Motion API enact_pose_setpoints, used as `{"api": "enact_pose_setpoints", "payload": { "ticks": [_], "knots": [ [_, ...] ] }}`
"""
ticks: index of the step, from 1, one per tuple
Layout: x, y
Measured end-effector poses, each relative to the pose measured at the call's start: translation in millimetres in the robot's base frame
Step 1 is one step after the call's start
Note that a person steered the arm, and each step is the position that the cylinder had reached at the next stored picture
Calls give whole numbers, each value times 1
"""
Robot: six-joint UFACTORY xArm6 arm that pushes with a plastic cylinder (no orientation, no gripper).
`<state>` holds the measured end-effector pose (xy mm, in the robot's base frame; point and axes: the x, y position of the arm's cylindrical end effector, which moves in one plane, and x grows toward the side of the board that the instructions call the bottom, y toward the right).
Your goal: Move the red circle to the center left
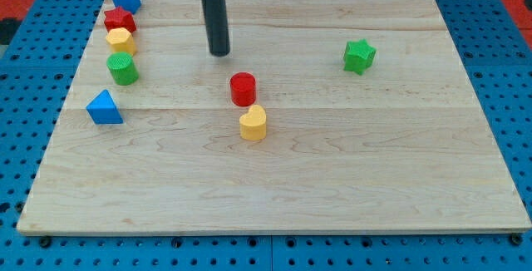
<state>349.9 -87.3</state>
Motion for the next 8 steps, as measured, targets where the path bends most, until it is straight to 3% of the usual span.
{"api": "enact_pose_setpoints", "payload": {
  "ticks": [2, 3, 5, 6, 7, 8],
  "knots": [
    [16, -128],
    [16, -134],
    [14, 31],
    [44, 97],
    [80, 66],
    [80, -13]
  ]
}}
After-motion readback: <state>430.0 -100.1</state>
